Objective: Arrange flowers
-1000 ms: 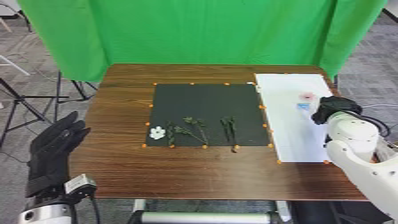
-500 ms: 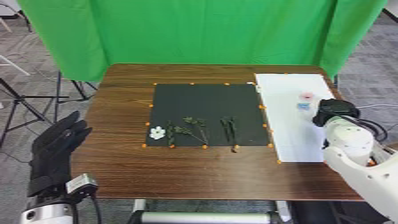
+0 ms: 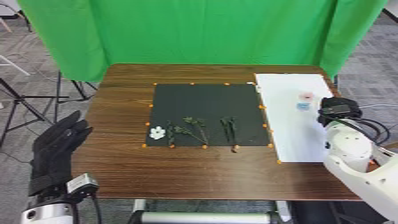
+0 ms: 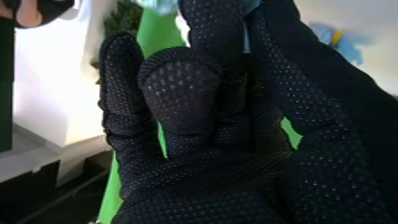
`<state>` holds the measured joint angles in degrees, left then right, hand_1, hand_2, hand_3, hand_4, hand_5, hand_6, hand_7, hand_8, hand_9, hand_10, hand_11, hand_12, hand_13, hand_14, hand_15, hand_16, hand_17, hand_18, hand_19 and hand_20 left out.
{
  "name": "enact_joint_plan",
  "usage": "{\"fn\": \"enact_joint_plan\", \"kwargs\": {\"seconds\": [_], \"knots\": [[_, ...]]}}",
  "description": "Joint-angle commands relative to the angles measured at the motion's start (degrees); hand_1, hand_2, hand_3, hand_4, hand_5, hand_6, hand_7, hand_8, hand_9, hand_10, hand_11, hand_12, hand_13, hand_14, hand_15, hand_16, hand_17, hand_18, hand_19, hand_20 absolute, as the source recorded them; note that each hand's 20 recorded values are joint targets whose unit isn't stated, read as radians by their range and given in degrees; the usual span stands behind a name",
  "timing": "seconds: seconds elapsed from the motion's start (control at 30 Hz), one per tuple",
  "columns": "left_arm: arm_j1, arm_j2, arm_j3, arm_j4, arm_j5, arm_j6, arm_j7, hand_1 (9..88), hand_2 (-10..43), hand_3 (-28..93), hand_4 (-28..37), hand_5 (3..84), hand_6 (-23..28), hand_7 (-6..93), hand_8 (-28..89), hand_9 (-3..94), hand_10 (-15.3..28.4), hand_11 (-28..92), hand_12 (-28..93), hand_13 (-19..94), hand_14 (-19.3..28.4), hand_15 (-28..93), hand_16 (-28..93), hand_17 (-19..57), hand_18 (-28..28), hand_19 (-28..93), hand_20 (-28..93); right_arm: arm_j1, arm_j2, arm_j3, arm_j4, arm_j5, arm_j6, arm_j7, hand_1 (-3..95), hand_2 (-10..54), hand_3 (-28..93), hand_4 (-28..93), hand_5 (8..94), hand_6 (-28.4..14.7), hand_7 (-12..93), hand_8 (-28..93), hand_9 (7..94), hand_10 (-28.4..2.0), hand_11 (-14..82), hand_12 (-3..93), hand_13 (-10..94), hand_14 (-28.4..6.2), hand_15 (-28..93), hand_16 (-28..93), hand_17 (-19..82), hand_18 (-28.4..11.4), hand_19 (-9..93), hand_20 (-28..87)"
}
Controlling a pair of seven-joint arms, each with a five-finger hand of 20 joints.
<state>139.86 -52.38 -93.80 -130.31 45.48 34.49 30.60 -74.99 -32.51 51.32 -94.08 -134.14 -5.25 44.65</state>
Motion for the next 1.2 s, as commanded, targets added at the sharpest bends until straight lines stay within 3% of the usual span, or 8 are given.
{"fn": "enact_joint_plan", "kwargs": {"seconds": [0.03,0.33,0.43,0.47,0.53,0.87,1.2], "knots": [[1.01,-0.59,-0.66,-0.21,0.23,0.31,-0.05,25.9,6.0,84,-19.1,40.3,10.6,15.8,-11,34.5,20.0,36,6,23,26.6,63,-17,-9.2,21.0,59,2,1.56,1.2,-0.69,-4.28,-3.76,5.02,-2.86,53.7,-6.2,74,-28,79.3,-1.1,26,5,87.5,-7.4,26.6,31.8,83,-3.1,67,20,41,-19.0,93,-2],[1.01,-0.9,-1.05,-0.19,0.73,0.01,-0.37,26.0,6.0,84,-19.1,40.3,10.6,15.8,-11,34.4,19.9,36,6,23,26.6,63,-17,-9.2,21.0,59,2,9.65,-1.08,-8.78,-10.87,-5.51,8.48,-10.01,53.6,-6.6,75,-28,79.8,-1.2,25,5,87.6,-7.4,26.5,32.1,83,-3.2,67,20,40,-18.9,93,-2],[1.16,-0.75,-1.16,-0.26,0.53,0.17,-0.14,25.9,6.1,84,-19.1,40.2,10.6,15.8,-11,34.4,19.9,36,6,23,26.6,63,-17,-9.2,21.0,59,2,12.96,-2.71,-12.05,-12.05,-5.43,8.62,-12.02,53.5,-6.7,75,-28,79.9,-1.2,25,5,87.6,-7.4,26.4,32.2,83,-3.2,67,21,40,-18.8,93,-2],[1.33,-0.2,-1.05,-0.32,0.07,0.56,0.3,26.0,6.1,84,-19.1,40.2,10.6,15.8,-11,34.4,19.9,36,6,23,26.7,63,-17,-9.2,21.0,59,2,14.12,-3.26,-13.33,-12.26,-5.88,8.63,-12.46,53.5,-6.7,75,-28,79.9,-1.2,25,5,87.6,-7.4,26.4,32.2,83,-3.2,67,21,40,-18.8,93,-2],[1.22,-0.34,-1.11,-0.28,0.38,0.39,0.0,26.0,6.1,84,-19.0,40.2,10.6,15.8,-11,34.4,20.0,36,6,23,26.6,63,-17,-9.2,21.1,59,2,14.93,-4.98,-13.77,-12.55,-6.38,8.12,-14.03,53.5,-6.7,75,-28,80.0,-1.2,25,5,87.6,-7.4,26.3,32.2,83,-3.2,67,21,40,-18.8,93,-2],[1.41,-0.68,-1.96,-0.28,1.0,-0.16,-0.46,26.0,6.0,84,-19.1,40.3,10.6,15.9,-11,34.4,20.0,36,6,23,26.7,63,-17,-9.3,21.0,59,2,22.29,-12.48,-23.44,-12.27,-6.69,9.44,-16.61,53.3,-7.0,75,-28,80.1,-1.1,25,6,87.8,-7.5,26.3,32.2,83,-3.3,67,21,40,-18.8,93,-2],[0.38,-0.64,-2.07,0.02,1.59,-0.75,-1.08,25.9,6.0,84,-19.1,40.3,10.6,15.9,-11,34.4,20.0,36,6,23,26.6,63,-17,-9.2,21.0,59,2,26.08,-21.89,-29.76,-7.93,-8.4,9.3,-18.73,53.1,-7.1,75,-28,80.3,-1.0,25,6,87.9,-7.5,26.3,32.2,83,-3.2,67,21,40,-18.8,93,-3]]}}
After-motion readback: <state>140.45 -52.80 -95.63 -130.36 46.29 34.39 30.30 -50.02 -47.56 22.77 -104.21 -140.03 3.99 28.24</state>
